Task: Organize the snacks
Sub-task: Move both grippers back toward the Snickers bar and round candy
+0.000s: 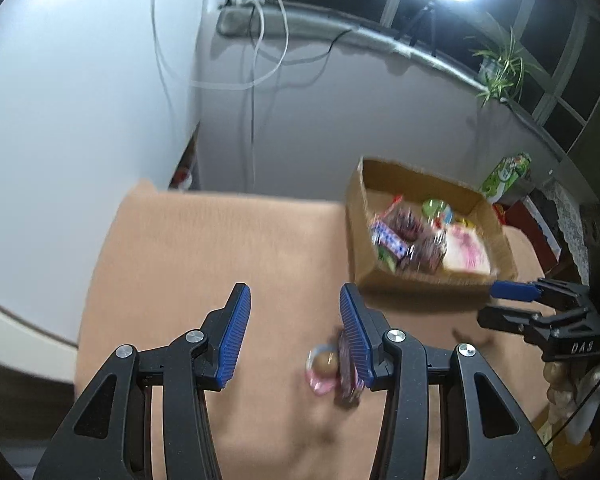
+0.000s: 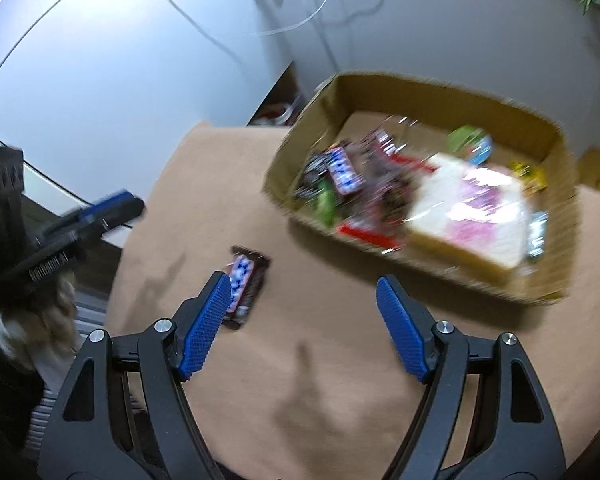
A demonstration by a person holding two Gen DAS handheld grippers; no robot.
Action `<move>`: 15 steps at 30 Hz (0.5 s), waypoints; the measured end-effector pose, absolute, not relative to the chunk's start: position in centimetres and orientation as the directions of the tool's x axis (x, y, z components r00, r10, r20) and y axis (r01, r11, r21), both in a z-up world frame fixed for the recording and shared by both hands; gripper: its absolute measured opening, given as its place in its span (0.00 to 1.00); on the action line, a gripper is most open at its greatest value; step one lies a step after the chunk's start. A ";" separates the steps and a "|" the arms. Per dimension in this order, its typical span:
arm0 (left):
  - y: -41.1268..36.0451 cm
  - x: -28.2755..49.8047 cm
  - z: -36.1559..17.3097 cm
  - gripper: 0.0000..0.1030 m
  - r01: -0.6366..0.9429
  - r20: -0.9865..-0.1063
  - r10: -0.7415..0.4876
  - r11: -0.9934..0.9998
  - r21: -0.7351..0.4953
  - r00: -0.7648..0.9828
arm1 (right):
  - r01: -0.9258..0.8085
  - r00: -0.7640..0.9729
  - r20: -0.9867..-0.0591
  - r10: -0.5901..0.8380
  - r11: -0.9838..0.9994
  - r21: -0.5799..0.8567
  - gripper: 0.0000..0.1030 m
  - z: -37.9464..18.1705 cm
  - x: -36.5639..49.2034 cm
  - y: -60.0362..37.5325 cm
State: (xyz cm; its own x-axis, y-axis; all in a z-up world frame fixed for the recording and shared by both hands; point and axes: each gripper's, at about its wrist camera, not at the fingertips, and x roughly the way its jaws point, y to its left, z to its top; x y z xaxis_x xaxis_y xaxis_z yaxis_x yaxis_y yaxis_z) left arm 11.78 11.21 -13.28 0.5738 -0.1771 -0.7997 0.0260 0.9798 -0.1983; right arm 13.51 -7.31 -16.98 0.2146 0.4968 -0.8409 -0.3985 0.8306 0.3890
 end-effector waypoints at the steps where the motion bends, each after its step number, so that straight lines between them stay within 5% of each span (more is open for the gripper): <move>1: 11.3 11.4 -13.9 0.44 0.025 -0.806 -0.182 0.979 -0.203 0.563 | -0.393 0.196 -0.842 0.502 0.827 0.402 0.76 -17.6 13.5 -6.6; 15: 12.5 8.8 -18.5 0.36 0.035 -0.839 -0.250 0.963 -0.267 0.484 | -0.340 0.025 -0.856 0.516 0.810 0.478 0.56 -23.4 13.8 -0.1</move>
State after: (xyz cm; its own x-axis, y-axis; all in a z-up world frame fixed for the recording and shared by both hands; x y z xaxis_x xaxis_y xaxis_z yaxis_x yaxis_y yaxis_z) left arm 8.81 12.51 -18.47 0.4842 -0.2498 -0.8385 0.0353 0.9632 -0.2666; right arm 13.79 -0.09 -23.41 0.0248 0.5162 -0.8561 -0.3399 0.8097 0.4784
